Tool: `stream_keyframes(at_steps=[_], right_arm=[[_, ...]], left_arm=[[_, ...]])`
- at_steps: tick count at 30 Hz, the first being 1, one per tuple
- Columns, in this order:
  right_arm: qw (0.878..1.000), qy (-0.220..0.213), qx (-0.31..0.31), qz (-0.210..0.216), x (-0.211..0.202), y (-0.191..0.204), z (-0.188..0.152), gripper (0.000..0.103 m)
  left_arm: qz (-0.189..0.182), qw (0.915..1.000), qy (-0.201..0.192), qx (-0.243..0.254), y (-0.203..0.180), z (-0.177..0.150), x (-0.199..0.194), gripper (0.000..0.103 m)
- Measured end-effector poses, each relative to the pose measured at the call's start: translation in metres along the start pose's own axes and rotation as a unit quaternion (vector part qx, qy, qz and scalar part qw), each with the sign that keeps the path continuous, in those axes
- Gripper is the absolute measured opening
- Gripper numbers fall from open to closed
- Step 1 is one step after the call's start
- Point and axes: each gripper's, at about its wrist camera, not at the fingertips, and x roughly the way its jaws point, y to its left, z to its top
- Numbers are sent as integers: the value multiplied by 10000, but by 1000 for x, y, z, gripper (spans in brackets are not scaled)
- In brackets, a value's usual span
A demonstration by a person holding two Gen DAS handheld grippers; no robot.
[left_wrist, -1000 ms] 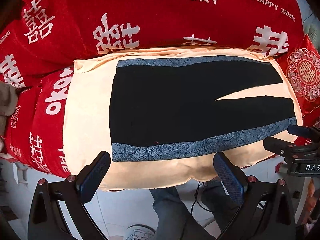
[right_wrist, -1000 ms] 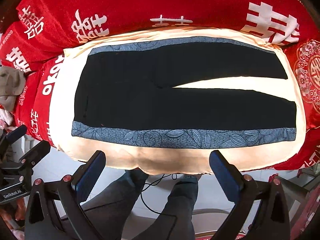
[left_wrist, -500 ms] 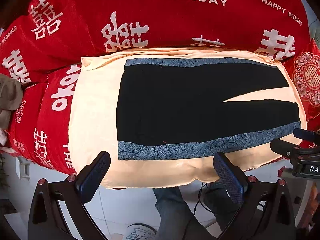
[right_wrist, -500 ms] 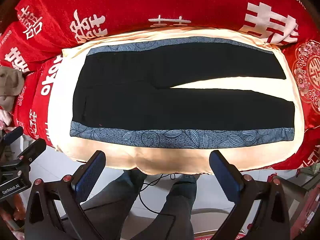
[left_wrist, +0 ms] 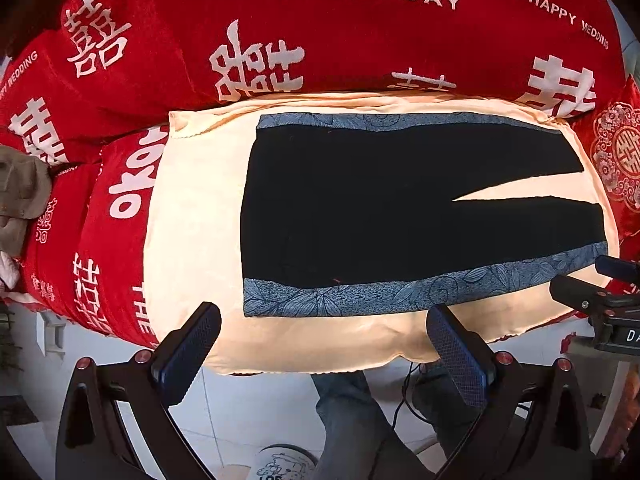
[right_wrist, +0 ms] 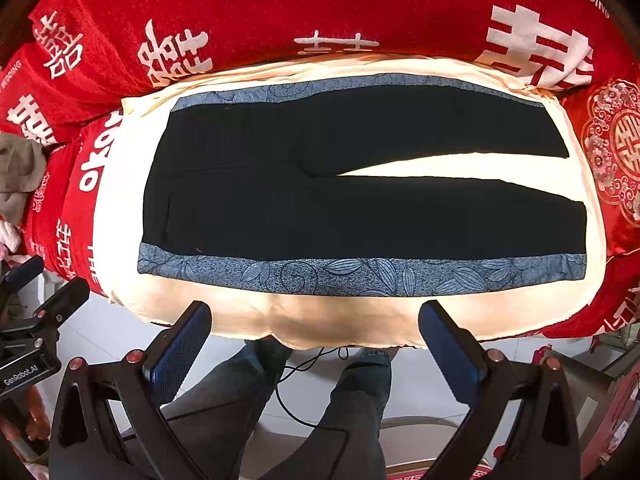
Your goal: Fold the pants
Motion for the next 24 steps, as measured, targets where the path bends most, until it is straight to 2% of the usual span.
stream_keyframes(at_steps=[14, 24], right_arm=[[9999, 23, 9, -144, 2, 5, 2, 103], [9985, -50, 125, -538, 3, 16, 4, 103]], left_arm=[[-51, 9999, 95, -20, 12, 2, 7, 103], [-127, 9998, 30, 157, 32, 14, 20, 103]])
